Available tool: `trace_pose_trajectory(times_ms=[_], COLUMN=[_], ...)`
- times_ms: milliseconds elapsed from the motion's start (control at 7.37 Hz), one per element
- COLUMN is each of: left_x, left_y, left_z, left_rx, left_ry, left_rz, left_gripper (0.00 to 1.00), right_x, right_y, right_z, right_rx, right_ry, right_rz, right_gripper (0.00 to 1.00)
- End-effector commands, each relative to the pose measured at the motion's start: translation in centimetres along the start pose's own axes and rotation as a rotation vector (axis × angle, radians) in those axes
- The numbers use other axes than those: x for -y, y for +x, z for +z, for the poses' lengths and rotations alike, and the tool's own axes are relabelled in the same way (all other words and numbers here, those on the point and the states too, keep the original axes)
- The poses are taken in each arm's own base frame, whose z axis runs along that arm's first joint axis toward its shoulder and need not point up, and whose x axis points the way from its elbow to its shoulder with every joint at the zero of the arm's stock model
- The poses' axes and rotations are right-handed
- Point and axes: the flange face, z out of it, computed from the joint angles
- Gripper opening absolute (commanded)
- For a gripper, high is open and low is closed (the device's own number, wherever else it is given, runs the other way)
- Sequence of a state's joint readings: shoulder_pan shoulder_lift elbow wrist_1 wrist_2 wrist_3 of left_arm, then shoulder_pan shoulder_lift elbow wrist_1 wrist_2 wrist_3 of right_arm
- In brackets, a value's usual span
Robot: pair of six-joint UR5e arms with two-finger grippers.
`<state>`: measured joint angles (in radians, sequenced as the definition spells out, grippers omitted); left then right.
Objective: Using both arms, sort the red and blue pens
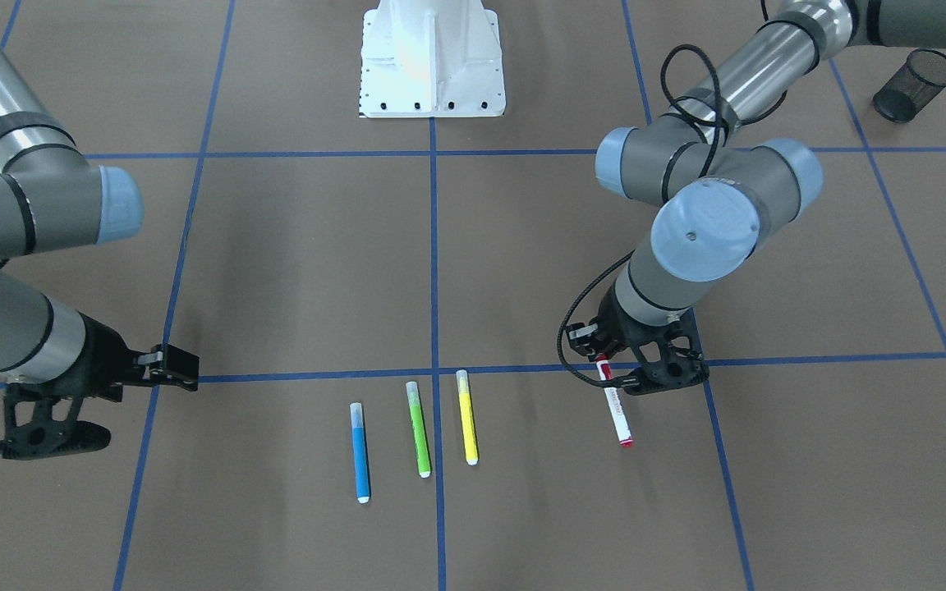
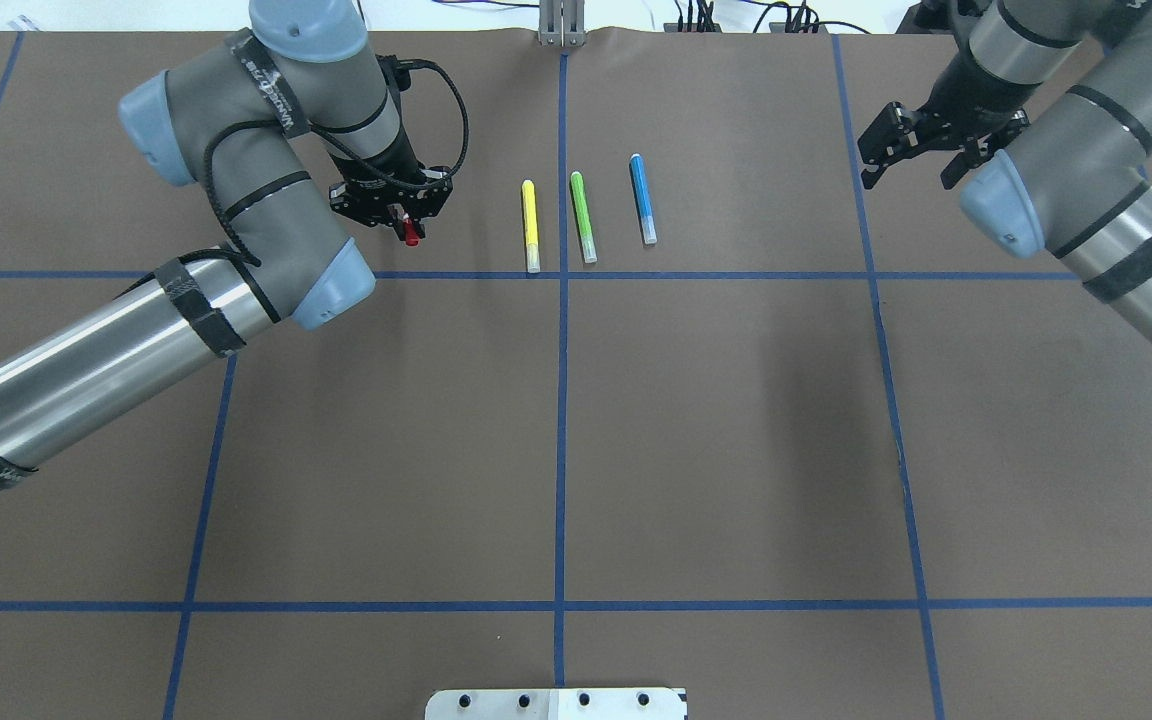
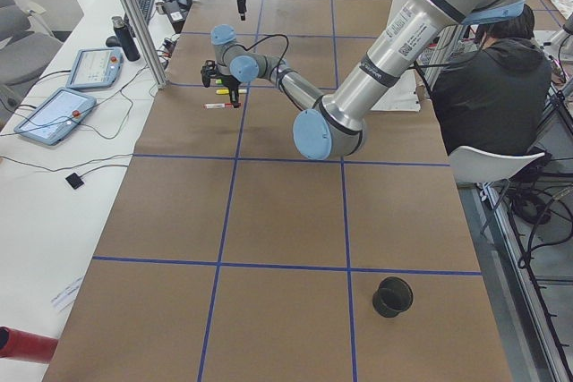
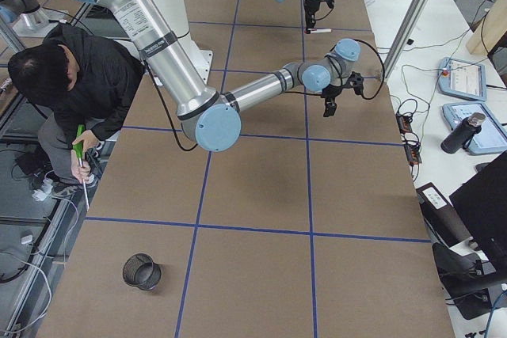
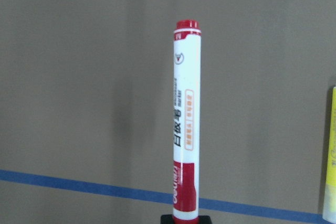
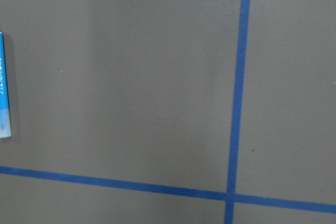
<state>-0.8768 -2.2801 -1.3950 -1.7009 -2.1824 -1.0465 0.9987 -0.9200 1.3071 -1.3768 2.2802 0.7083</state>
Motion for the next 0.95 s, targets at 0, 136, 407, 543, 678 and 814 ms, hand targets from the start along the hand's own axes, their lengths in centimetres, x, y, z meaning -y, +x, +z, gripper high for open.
trace_pose_trajectory(times_ms=[0, 136, 407, 543, 678, 814], left_x=[-0.3, 0.1, 0.9, 1.0, 1.3, 1.5], left_y=[-5.0, -6.0, -7.2, -7.8, -8.1, -8.2], left_z=[-1.3, -1.5, -2.3, -2.3, -2.6, -2.9], left_rx=[0.000, 0.005, 0.008, 0.012, 0.013, 0.011], left_ry=[-0.014, -0.010, 0.005, 0.005, 0.011, 0.015], left_rz=[0.062, 0.086, 0.091, 0.084, 0.082, 0.115], left_gripper=[0.00, 0.00, 0.00, 0.00, 0.00, 0.00], right_x=[0.9, 0.5, -0.4, 0.5, 1.4, 1.1], right_y=[-8.6, -11.2, -13.6, -15.2, -16.9, -17.8], right_z=[4.1, 5.6, 6.9, 7.3, 7.6, 7.8], right_rx=[-0.046, -0.058, -0.059, -0.067, -0.072, -0.068], right_ry=[0.031, 0.027, 0.015, 0.009, 0.002, -0.001], right_rz=[-0.065, -0.090, -0.116, -0.112, -0.083, -0.052], right_gripper=[0.98, 0.99, 0.99, 0.98, 0.98, 0.98])
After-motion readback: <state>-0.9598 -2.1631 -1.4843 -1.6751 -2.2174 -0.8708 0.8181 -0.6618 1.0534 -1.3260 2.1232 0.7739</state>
